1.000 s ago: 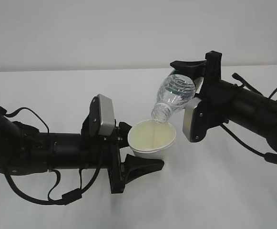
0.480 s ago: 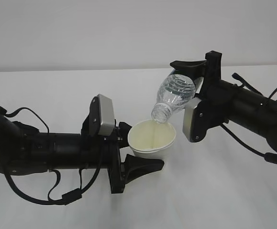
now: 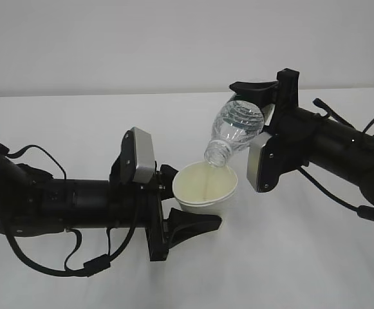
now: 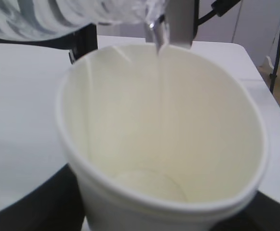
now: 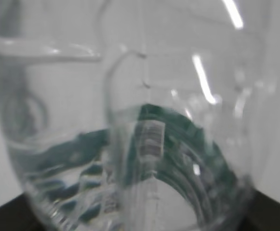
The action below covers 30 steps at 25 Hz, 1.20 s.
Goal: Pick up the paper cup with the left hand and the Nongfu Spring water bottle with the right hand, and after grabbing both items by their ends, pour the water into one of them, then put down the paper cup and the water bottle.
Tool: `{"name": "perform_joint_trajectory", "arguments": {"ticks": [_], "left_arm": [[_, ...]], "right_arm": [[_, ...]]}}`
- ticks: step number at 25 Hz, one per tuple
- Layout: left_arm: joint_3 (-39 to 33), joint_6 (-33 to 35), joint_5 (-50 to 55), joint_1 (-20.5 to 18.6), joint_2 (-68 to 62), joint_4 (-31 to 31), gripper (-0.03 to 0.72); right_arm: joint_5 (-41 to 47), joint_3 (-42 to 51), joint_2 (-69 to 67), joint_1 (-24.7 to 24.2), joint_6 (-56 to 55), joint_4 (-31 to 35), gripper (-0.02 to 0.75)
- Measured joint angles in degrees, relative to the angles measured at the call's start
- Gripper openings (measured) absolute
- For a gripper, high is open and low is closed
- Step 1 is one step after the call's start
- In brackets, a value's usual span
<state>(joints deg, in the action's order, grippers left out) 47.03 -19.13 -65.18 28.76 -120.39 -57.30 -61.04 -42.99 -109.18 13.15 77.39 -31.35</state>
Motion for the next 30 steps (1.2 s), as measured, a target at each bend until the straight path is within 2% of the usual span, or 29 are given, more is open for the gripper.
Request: {"name": "perform_joint_trajectory", "arguments": {"ticks": [30], "left_arm": [[0.00, 0.00, 0.00, 0.00, 0.00, -1.21, 0.480]], "right_arm": [[-0.25, 0.00, 0.00, 0.00, 0.24, 0.00, 0.483]]}}
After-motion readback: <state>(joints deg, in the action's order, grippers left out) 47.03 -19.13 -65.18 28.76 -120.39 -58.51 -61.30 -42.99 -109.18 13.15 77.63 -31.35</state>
